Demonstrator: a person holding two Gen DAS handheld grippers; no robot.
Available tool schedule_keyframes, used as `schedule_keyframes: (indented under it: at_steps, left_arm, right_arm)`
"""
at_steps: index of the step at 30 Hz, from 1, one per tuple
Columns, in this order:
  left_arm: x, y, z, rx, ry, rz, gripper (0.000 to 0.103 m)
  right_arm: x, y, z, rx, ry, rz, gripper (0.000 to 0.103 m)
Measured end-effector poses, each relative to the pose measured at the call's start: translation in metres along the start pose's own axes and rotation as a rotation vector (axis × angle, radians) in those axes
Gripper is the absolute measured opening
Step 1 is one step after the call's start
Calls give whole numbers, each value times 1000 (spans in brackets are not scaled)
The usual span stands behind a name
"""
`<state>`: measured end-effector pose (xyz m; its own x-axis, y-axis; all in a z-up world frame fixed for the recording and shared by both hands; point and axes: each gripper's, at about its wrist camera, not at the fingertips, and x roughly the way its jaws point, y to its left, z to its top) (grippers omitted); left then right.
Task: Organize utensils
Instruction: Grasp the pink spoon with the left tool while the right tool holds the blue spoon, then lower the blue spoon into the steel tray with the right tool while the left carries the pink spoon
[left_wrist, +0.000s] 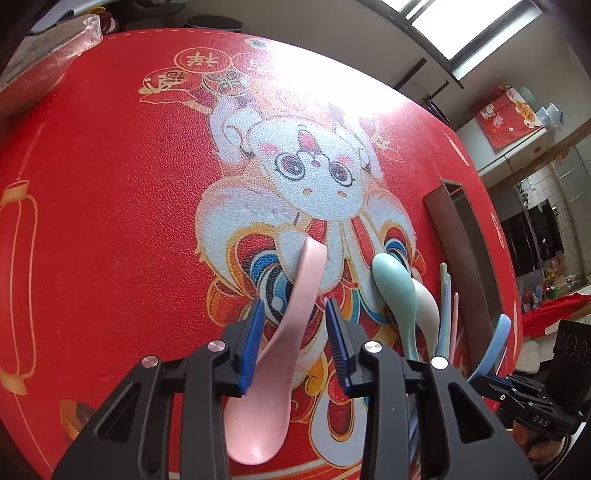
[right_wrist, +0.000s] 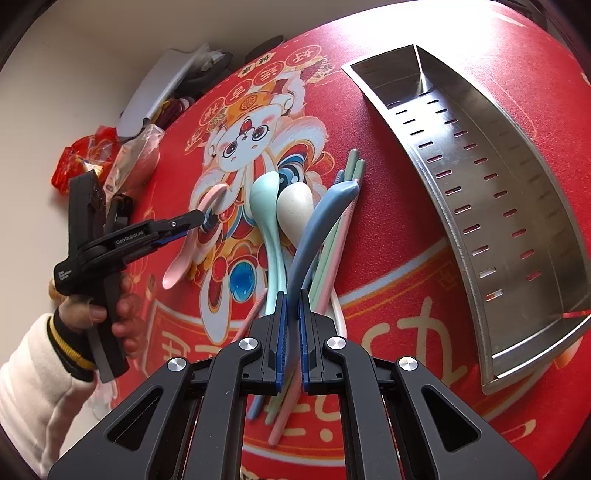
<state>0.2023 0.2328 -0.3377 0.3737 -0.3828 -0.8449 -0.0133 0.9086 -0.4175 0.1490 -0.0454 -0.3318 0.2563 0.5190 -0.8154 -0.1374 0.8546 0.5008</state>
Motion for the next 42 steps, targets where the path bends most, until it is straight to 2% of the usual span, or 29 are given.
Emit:
schedule_keyframes:
  at_steps: [6,13,20,23,27,33,42]
  left_arm:
    - [0,-2,-18,-10,34,-49,22]
    - [1,-3,-29,8,21,-42,16]
    - [2,-12,-32,51,5,5,15]
    - [3,-16,-33,62,5,40,7]
    - [-1,-18,-42,56,1,60,7]
    - [-23,-11,-58,-23,-37,30,6]
    - [-66,-26,-74,-31,-115,9,6]
  right_arm:
    - [4,4,3,-7,6,1,6]
    - [7,5,2,-5,11,8,6]
    - [5,5,1,0,5,10,6]
    - [4,6,1,-1,1,13,6]
    - [1,8,1,-6,-7,22,6]
    - [3,10,3,4,-7,35,6]
    - [11,32,7,-40,0,64,6]
